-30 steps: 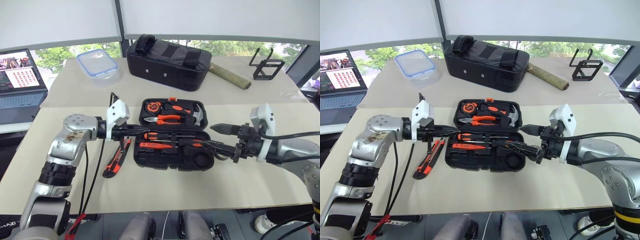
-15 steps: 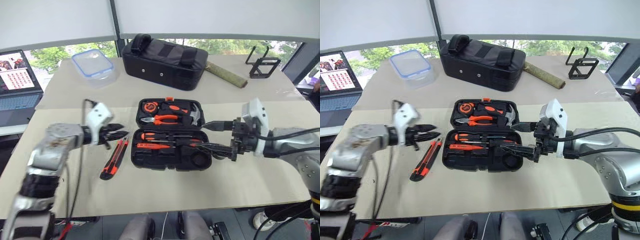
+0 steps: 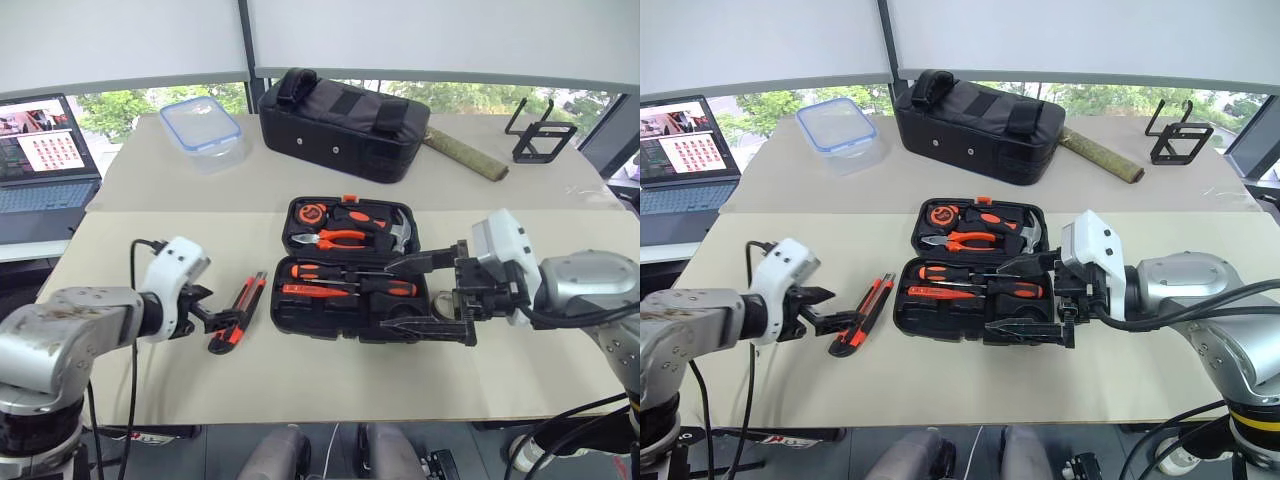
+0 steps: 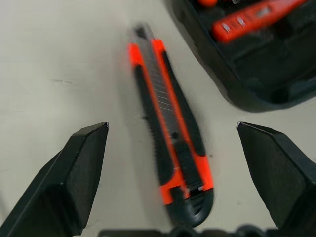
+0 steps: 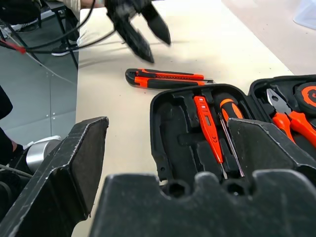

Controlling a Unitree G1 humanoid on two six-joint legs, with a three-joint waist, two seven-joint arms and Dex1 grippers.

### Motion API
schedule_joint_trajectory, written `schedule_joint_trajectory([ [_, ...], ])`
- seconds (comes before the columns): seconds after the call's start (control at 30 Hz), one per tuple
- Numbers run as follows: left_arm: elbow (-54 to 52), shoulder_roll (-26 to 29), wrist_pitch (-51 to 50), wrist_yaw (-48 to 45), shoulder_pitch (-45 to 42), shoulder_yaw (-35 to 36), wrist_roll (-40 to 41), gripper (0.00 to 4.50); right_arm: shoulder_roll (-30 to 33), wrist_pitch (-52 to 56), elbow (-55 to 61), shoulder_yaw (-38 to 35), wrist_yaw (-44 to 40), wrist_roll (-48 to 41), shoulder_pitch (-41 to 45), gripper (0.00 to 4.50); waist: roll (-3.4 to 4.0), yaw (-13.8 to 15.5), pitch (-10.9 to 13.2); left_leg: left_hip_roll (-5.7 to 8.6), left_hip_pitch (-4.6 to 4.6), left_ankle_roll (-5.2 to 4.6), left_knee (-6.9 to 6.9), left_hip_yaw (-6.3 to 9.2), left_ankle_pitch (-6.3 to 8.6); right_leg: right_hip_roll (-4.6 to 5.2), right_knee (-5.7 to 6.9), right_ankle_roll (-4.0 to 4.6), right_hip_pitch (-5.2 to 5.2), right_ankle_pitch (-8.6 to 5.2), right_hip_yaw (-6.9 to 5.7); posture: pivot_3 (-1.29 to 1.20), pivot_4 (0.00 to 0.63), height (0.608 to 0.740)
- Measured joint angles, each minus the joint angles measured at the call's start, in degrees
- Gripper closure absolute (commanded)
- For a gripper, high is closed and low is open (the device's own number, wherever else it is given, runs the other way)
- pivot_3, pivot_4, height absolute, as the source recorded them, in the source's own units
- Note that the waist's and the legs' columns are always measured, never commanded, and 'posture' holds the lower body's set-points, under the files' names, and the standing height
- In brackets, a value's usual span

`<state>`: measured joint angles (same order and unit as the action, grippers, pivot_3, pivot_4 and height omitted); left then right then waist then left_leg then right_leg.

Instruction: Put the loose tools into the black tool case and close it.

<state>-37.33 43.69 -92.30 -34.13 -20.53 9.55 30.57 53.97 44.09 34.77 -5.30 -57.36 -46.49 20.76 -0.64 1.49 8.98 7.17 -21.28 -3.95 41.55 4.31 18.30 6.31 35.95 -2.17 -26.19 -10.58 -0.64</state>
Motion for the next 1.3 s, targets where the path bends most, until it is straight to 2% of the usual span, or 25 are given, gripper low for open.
schedule_joint_trajectory([
  [0.17,2.85,0.27,0.02,4.33,-0.29,-7.82,-0.24,0.03,-0.68,0.0,2.22,0.14,1.46,0.03,-1.44,0.0,-0.01,-0.1,0.01,0.02,0.0,0.0,-0.01,0.0,0.0,0.02,-0.01,0.0,0.0,0.0,0.02,0.0,0.15,0.714],
  [0.27,3.5,0.23,0.44,4.85,-0.46,-8.37,-0.24,0.78,-0.76,0.0,3.56,0.13,2.81,0.03,-2.09,0.0,-0.01,-0.09,0.0,0.02,0.06,0.01,-0.04,-0.01,0.0,0.02,-0.02,0.0,0.03,0.0,0.02,0.0,0.15,0.714],
  [0.37,4.7,1.2,2.41,4.75,0.27,-8.25,-0.29,1.92,-0.76,0.0,4.35,0.03,3.71,0.05,-3.6,0.0,0.0,-0.09,0.0,0.02,0.07,0.0,-0.04,-0.01,0.0,0.02,-0.01,0.01,0.04,0.0,0.03,0.0,0.15,0.714],
  [0.47,7.03,3.44,5.87,3.24,1.15,-7.93,-0.15,2.8,-0.76,-0.19,4.76,-0.09,4.66,0.47,-5.18,0.0,0.0,-0.1,0.0,0.01,0.1,0.01,-0.07,-0.02,0.0,0.01,-0.01,0.01,0.04,-0.01,0.03,0.0,0.15,0.714],
  [0.57,13.93,6.73,14.74,-2.73,2.27,-7.0,0.29,2.81,-0.76,-0.25,5.13,-0.14,5.24,1.2,-6.67,0.0,0.0,-0.29,0.0,0.01,0.13,0.12,-0.21,-0.03,-0.06,0.03,-0.01,0.1,-0.02,-0.04,0.03,0.0,0.15,0.714],
  [0.63,20.81,9.47,24.42,-9.21,1.86,-5.61,-0.27,2.81,-0.71,-0.18,5.15,-0.9,5.53,0.65,-7.96,0.0,-0.03,-0.31,0.02,-0.02,0.13,0.15,-0.28,-0.02,-0.1,0.03,-0.01,0.18,-0.05,-0.05,-0.02,0.0,0.15,0.714],
  [0.7,24.69,11.89,33.76,-17.2,-1.31,-6.39,-1.05,2.81,-0.54,-0.09,5.18,-1.63,5.42,0.22,-8.74,0.0,-0.11,0.02,0.07,0.0,0.07,0.16,-0.26,0.03,-0.11,0.1,-0.03,0.19,-0.05,-0.05,-0.11,0.0,0.15,0.714],
  [0.8,27.31,15.73,48.83,-33.36,-10.6,-9.39,-1.88,2.81,0.16,-0.22,5.28,-2.81,5.54,0.82,-10.36,0.0,-0.22,0.73,0.11,0.07,0.08,0.13,-0.22,0.0,-0.08,0.14,-0.19,0.18,0.05,-0.03,-0.15,0.0,0.15,0.714],
  [0.9,29.48,13.48,52.47,-41.95,-19.61,-15.11,-2.26,2.81,0.13,-0.21,5.19,-3.49,5.83,0.73,-11.1,0.0,-0.21,0.78,0.11,0.17,0.07,-0.02,-0.21,-0.08,-0.1,0.16,-0.22,0.08,0.09,0.02,-0.12,0.0,0.15,0.714],
  [0.93,29.99,12.33,52.92,-44.15,-21.65,-18.15,-3.03,2.81,0.13,-0.21,5.2,-3.79,5.93,0.71,-11.27,0.0,-0.21,0.68,0.11,0.15,0.06,-0.36,-0.19,-0.08,-0.27,0.21,-0.21,0.07,0.09,0.02,-0.1,0.0,0.15,0.714],
  [1.0,30.91,9.94,55.3,-48.41,-24.04,-25.09,-6.16,2.81,0.11,-0.21,5.23,-4.41,6.42,0.68,-11.61,0.0,-0.22,0.52,0.11,0.1,0.03,-0.4,-0.21,-0.09,-0.29,0.22,-0.19,0.08,0.04,0.02,-0.08,0.0,0.15,0.714],
  [1.1,32.74,5.57,57.41,-51.88,-27.35,-33.89,-11.37,2.81,-0.12,-0.21,5.22,-4.77,7.35,0.5,-12.0,0.0,-0.26,0.08,0.14,0.03,-0.07,-0.41,-0.21,-0.08,-0.3,0.2,-0.17,0.09,-0.03,0.02,-0.07,0.0,0.15,0.714],
  [1.3,36.67,-0.27,57.92,-53.02,-31.37,-41.65,-18.2,2.81,-0.46,-0.2,5.54,-5.8,9.21,0.17,-13.3,0.0,-0.27,-0.35,0.14,0.04,-0.09,-0.45,-0.19,-0.08,-0.31,0.19,-0.16,0.09,-0.05,0.02,-0.07,0.0,0.15,0.714],
])
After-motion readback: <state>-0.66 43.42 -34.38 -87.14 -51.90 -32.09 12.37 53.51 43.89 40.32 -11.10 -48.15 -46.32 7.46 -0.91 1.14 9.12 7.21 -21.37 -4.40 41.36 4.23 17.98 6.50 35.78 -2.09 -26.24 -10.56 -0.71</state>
